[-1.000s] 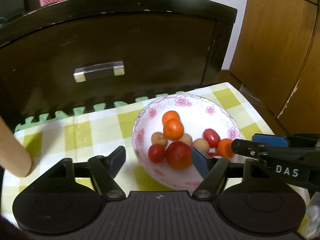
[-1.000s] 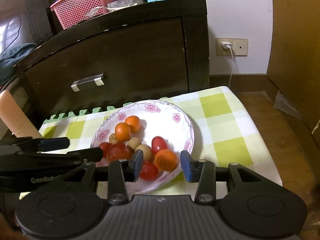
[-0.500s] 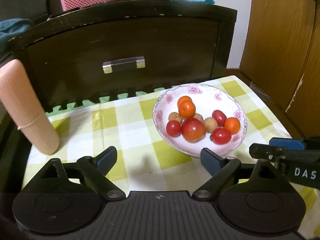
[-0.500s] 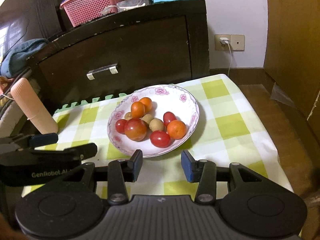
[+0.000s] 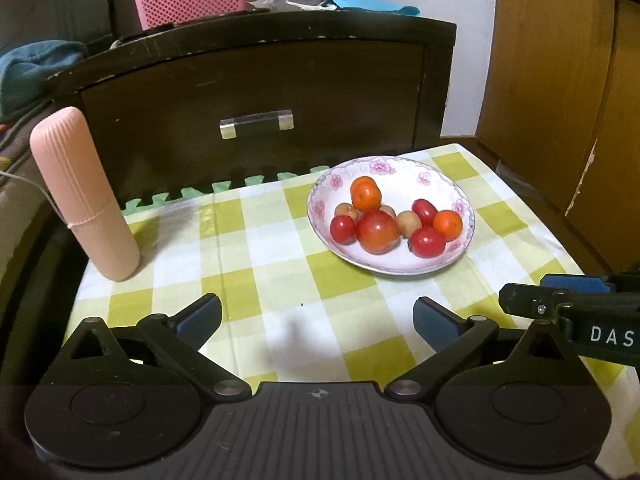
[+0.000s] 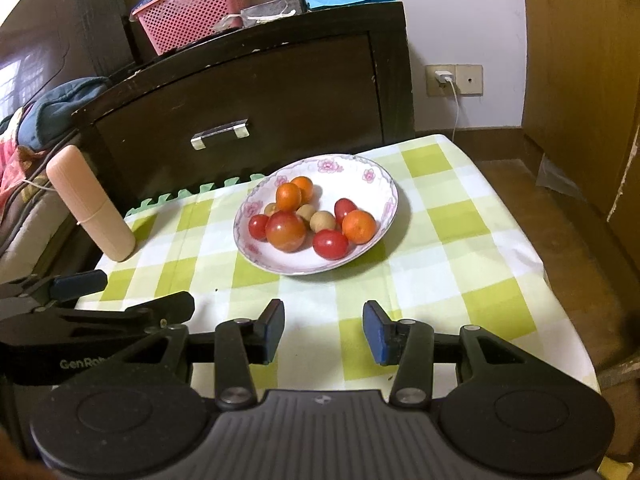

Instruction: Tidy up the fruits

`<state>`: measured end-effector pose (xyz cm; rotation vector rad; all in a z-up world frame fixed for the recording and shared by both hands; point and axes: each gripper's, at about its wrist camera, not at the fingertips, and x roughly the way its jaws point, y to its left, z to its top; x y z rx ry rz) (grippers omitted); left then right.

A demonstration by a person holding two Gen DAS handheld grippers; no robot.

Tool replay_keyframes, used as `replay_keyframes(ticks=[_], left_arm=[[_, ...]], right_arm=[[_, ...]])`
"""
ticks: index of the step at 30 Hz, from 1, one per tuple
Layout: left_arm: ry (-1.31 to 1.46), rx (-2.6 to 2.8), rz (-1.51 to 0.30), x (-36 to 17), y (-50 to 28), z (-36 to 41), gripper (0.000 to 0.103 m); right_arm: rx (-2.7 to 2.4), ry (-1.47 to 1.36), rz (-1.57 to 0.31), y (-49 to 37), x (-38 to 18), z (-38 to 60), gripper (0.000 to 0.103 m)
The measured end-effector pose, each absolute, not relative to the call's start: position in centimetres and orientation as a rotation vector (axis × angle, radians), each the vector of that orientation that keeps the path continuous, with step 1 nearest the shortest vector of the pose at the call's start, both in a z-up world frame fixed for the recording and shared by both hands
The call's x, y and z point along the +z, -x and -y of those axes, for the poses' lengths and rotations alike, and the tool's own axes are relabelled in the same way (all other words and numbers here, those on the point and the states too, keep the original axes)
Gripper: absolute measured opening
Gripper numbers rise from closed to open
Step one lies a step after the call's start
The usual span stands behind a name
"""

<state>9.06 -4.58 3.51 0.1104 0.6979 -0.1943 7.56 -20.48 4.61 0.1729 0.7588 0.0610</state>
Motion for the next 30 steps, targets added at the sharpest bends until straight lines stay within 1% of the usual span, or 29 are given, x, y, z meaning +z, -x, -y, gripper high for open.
replay_keyframes(ticks=[30], left_arm=[[-0.117,-0.166,-0.715,2.9,-4.9,3.9,0.103]], right_arm=[[0.069,-0.169,-0.778,-3.4,4.3,18.6,0.042]])
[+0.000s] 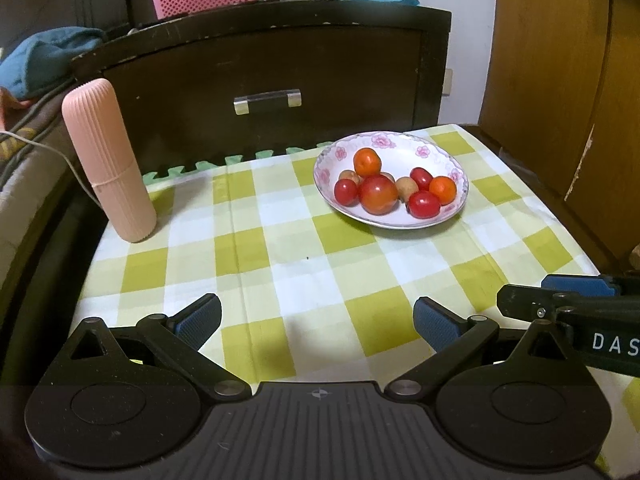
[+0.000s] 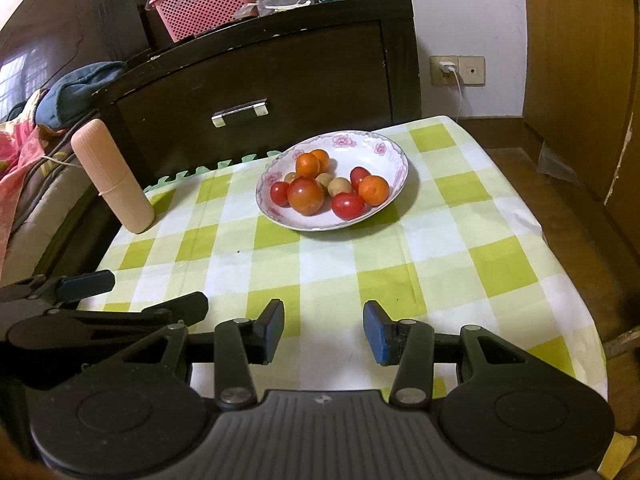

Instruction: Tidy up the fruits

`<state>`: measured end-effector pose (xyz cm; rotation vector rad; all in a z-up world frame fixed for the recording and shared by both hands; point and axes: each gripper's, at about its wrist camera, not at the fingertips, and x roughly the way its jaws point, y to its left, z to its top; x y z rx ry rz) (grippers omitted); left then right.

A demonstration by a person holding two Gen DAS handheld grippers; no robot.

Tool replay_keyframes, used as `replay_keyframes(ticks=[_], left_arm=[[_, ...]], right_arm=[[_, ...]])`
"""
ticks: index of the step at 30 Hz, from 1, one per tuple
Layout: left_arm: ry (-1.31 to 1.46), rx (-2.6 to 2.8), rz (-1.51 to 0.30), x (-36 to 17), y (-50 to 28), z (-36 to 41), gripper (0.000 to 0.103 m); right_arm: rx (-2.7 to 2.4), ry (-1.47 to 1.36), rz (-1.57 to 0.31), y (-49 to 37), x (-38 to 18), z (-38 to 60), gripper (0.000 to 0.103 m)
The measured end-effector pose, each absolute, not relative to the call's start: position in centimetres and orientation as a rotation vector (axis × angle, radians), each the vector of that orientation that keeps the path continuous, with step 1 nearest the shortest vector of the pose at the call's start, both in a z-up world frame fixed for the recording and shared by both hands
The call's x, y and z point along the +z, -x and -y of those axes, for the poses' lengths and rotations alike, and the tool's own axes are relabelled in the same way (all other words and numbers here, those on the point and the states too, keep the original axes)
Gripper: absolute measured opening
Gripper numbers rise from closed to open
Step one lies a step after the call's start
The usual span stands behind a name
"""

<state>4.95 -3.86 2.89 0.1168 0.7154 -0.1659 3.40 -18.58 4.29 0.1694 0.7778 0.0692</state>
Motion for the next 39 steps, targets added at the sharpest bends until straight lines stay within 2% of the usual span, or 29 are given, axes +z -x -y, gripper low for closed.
replay_keyframes(ticks=[20,39], left_arm=[[-0.052,-0.182,-0.765,2.9,-2.3,3.3,0.103],[-0.103,-0.14,-0.776,2.6,-1.6,3.8,0.103]], right_arm=[[0.064,-0.201,-0.778,0.4,4.4,18.2,0.042],[0.057,-0.209,-0.803,0.7,3.8,18.1,0.043]])
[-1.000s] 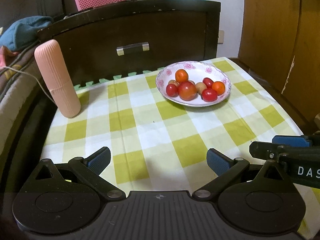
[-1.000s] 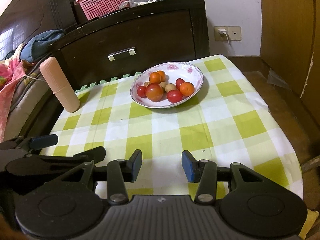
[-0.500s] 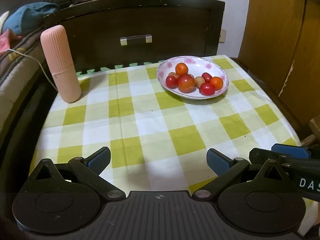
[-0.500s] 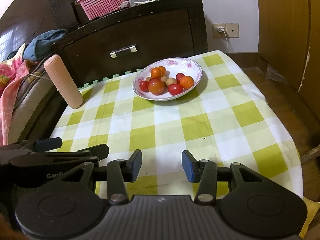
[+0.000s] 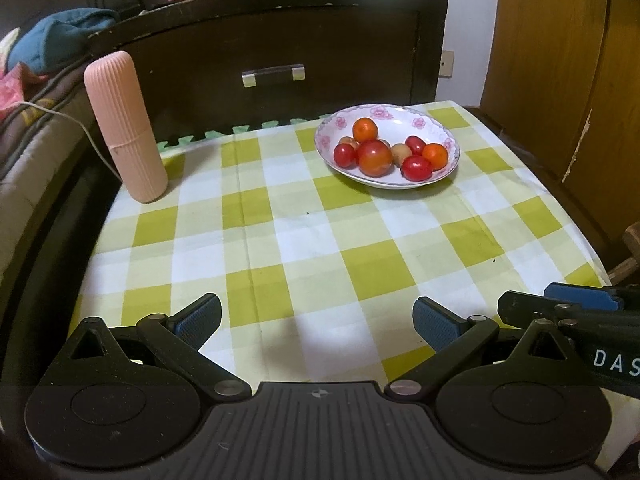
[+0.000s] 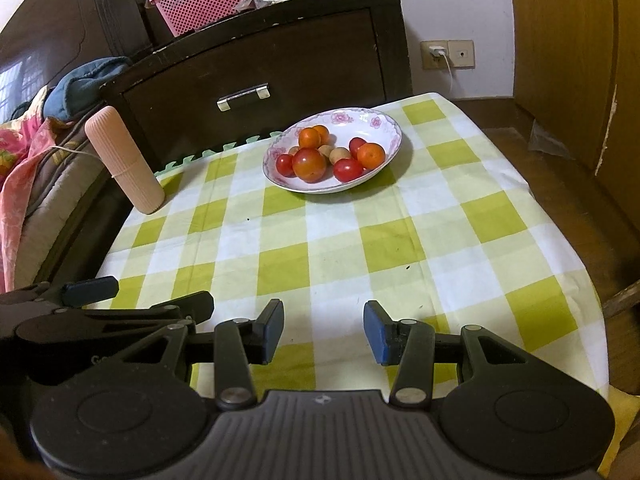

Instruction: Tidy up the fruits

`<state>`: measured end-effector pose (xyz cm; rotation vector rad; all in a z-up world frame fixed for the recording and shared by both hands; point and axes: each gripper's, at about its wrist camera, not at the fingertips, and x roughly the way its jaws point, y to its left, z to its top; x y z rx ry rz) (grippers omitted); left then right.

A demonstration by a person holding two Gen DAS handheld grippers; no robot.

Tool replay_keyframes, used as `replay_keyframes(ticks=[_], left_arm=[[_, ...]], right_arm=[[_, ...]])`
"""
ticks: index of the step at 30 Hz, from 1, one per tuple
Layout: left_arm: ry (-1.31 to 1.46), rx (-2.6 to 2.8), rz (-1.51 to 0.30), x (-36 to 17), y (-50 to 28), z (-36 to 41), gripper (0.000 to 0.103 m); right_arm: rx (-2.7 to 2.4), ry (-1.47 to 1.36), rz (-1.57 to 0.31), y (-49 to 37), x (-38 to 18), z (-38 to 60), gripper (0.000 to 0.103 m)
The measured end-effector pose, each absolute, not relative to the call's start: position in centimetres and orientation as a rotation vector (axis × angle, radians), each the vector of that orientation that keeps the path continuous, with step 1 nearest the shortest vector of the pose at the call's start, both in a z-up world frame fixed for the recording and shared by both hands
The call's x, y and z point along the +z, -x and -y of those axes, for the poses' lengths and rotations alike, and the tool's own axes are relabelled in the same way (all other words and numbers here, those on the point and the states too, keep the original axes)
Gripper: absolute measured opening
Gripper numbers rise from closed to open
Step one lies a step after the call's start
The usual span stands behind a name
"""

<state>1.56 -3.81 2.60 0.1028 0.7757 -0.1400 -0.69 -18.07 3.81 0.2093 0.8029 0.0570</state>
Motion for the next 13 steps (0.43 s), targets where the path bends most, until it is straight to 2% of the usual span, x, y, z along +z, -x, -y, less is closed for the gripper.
replay_keyframes(ticks=[13], left_arm=[[-0.127,-0.119,-0.751,2.52,-1.41,3.86,0.103]], right_arm=[[0.057,-0.209,-0.808,0.53,3.6,17.96,0.043]])
